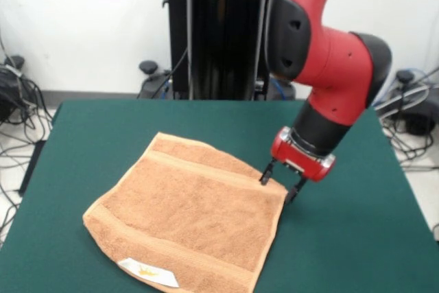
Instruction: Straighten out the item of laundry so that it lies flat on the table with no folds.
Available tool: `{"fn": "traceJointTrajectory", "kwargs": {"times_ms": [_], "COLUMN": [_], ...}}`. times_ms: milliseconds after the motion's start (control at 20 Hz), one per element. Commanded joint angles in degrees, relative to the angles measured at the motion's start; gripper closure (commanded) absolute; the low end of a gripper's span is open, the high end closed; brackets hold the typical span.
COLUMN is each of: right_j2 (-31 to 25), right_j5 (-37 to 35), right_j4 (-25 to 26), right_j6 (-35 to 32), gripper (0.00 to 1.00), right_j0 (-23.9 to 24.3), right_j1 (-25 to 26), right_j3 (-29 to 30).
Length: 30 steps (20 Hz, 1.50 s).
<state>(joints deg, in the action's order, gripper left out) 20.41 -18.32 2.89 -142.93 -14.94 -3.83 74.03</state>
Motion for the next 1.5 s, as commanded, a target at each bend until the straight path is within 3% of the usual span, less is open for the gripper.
{"fn": "traceJointTrajectory", "kwargs": {"times_ms": [50, 200, 650, 750, 1050, 1200, 1500], "right_j2": [-5.25, -5.07, -2.07, 0.44, 9.91, 12.25, 11.54], "right_j5": [-7.67, -6.45, -8.13, -11.62, -30.87, -35.54, -34.44], "right_j4": [-3.71, -3.19, -4.37, -5.45, -9.02, -9.14, -7.67], "right_j6": [-6.18, -5.27, -6.52, -8.45, -14.71, -15.54, -14.60], "gripper": [0.00, 0.00, 0.00, 0.00, 0.00, 0.00, 0.00], "right_j0": [-0.80, 0.13, 0.55, -0.38, -2.70, -2.69, -3.20], "right_j1": [-3.21, -0.77, 14.17, 17.89, 28.04, 30.02, 29.54], "right_j3": [1.97, 0.45, -13.15, -17.15, -30.85, -33.87, -32.11]}}
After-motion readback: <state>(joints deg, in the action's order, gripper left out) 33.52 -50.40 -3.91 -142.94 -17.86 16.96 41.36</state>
